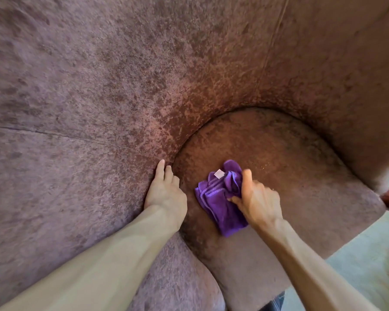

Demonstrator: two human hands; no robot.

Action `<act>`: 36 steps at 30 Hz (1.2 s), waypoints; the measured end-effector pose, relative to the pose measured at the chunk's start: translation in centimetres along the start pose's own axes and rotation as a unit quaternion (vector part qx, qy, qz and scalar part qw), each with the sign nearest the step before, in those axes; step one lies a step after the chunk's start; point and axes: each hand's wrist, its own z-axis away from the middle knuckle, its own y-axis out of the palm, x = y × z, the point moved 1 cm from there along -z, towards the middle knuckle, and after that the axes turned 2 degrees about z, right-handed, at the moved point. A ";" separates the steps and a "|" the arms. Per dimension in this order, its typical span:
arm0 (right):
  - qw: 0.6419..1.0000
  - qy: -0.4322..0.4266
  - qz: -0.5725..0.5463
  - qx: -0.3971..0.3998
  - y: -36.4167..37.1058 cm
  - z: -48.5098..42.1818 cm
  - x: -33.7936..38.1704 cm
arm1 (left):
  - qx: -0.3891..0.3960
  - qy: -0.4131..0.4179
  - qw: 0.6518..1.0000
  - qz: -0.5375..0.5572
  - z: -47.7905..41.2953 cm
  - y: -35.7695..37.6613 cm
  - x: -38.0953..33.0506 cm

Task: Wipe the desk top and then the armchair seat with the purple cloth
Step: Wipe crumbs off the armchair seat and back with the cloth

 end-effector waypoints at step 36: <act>0.978 -0.004 -0.116 -0.172 -0.6 -1.6 -0.2 | -0.199 0.012 0.973 0.119 -9.5 -1.5 -0.2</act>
